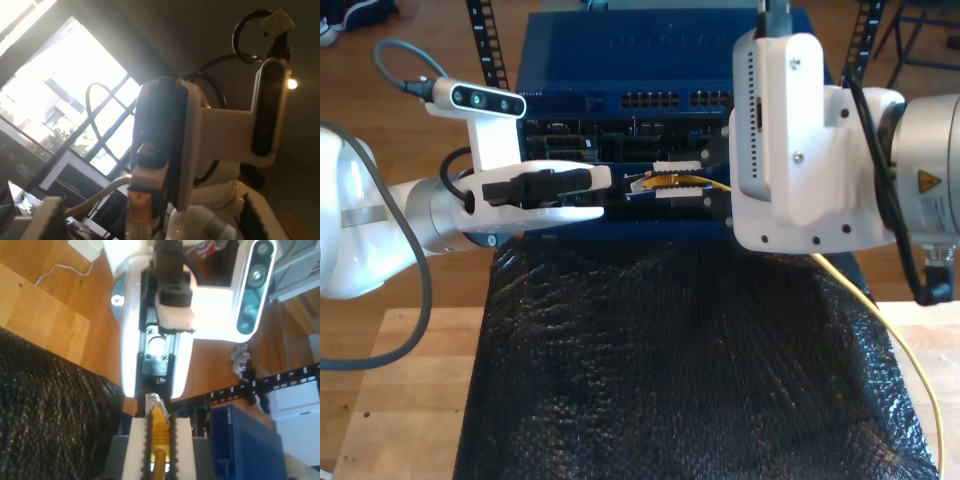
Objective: Grab the cable and plug it in
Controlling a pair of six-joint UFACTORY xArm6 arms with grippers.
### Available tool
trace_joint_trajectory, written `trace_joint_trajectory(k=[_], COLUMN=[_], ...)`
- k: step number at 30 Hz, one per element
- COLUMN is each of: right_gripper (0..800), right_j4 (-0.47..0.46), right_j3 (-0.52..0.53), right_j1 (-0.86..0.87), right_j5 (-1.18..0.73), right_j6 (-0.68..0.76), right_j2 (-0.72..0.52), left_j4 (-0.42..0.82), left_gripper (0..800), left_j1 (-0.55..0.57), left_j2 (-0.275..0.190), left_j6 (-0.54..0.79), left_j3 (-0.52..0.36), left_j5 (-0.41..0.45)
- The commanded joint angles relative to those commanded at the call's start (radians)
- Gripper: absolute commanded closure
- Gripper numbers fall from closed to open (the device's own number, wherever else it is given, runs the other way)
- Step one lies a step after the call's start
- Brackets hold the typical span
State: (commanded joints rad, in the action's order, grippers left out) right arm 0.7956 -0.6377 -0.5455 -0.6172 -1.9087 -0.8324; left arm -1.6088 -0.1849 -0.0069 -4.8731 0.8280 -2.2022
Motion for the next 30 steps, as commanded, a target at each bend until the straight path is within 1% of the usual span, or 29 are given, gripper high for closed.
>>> trace_joint_trajectory(k=[2,5,9,13,17,20,23,27,30], right_gripper=[799,799,799,799,800,799,800,800,800], right_j4=[-0.002,-0.002,-0.002,-0.003,-0.009,-0.012,-0.037,-0.068,-0.135], right_j3=[-0.015,-0.032,-0.041,-0.052,-0.068,-0.074,-0.074,-0.069,-0.069], right_j1=[0.005,0.029,0.068,0.107,0.135,0.140,0.143,0.172,0.210], right_j5=[0.000,0.000,-0.002,-0.002,-0.003,-0.009,-0.009,-0.009,-0.011], right_j6=[0.023,0.057,0.071,0.089,0.152,0.161,0.164,0.199,0.238], right_j2=[0.018,0.058,0.077,0.114,0.141,0.167,0.175,0.207,0.224], left_j4=[0.000,0.008,0.032,0.095,0.164,0.213,0.275,0.351,0.411], left_gripper=[2,2,2,2,2,2,2,2,2], left_j1=[-0.025,-0.052,-0.092,-0.135,-0.173,-0.192,-0.212,-0.218,-0.218], left_j2=[0.000,0.000,0.000,0.000,0.000,-0.005,-0.015,-0.052,-0.069], left_j6=[0.002,0.003,0.003,0.005,0.014,0.032,0.049,0.057,0.068], left_j3=[0.005,0.035,0.101,0.153,0.183,0.207,0.232,0.245,0.267], left_j5=[0.029,0.077,0.087,0.103,0.141,0.158,0.189,0.238,0.264])
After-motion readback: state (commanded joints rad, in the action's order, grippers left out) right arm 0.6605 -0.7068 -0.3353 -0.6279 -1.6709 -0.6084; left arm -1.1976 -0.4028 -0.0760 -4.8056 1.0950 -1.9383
